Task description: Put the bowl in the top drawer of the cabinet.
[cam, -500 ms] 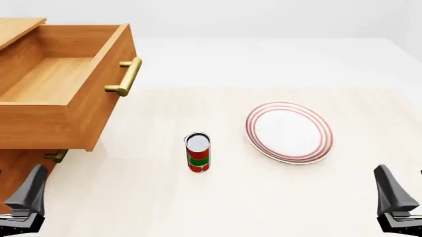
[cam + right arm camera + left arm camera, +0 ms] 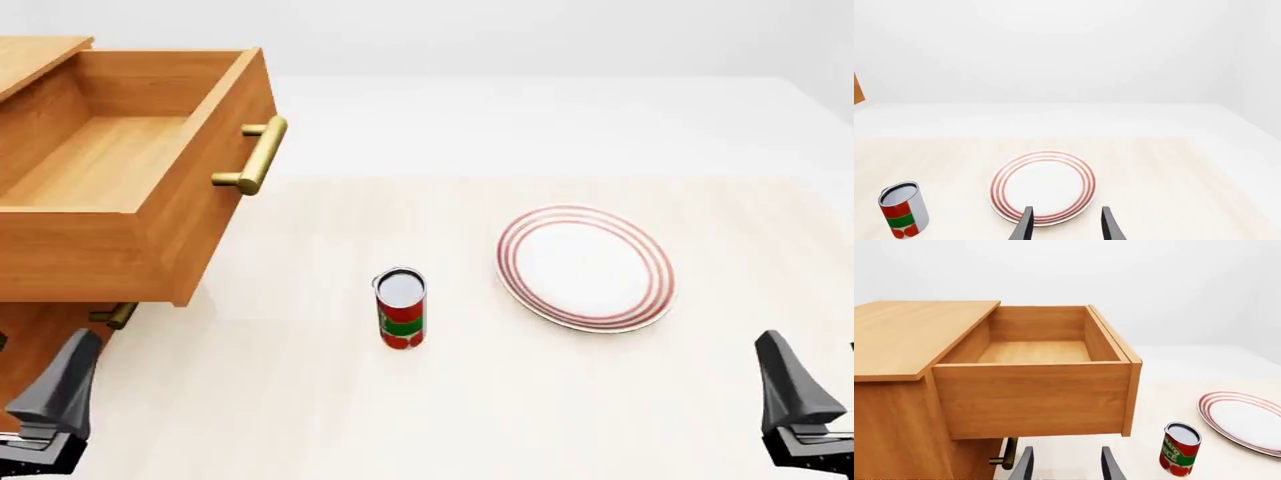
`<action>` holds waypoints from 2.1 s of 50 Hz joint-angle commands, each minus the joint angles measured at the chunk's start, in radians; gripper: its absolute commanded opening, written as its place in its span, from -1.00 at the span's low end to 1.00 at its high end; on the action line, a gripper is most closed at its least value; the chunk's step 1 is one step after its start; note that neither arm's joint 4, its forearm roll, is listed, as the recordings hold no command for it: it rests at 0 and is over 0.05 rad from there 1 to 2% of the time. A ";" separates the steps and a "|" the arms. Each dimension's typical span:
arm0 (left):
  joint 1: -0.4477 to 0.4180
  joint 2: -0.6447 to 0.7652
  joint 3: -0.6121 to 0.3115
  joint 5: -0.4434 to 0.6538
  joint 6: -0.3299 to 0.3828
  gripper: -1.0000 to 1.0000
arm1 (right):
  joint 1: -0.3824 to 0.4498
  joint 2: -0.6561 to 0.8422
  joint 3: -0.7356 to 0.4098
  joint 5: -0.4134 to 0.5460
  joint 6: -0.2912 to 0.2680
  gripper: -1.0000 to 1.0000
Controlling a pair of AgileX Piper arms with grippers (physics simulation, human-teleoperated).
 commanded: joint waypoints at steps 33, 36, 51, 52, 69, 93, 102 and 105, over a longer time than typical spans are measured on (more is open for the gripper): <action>-0.296 0.000 -0.310 0.412 -0.105 1.00 | 0.000 -0.009 0.000 0.009 0.000 1.00; -0.312 0.000 -0.318 0.425 -0.093 1.00 | 0.000 -0.012 0.001 0.011 0.000 1.00; -0.460 0.028 -0.317 0.456 -0.187 1.00 | 0.000 -0.013 0.000 0.013 0.000 1.00; -0.463 0.031 -0.318 0.456 -0.189 1.00 | 0.000 -0.014 0.000 0.013 0.000 1.00; -0.574 0.157 -0.292 0.362 -0.251 1.00 | 0.000 -0.012 0.000 0.012 0.000 1.00; -0.733 0.454 -0.250 0.139 -0.406 1.00 | 0.000 -0.014 0.001 0.013 0.000 1.00; -0.783 0.545 -0.257 0.079 -0.452 1.00 | 0.000 -0.017 0.001 0.016 0.000 1.00; -0.798 0.576 -0.262 0.061 -0.457 1.00 | 0.000 -0.009 -0.007 0.016 0.000 1.00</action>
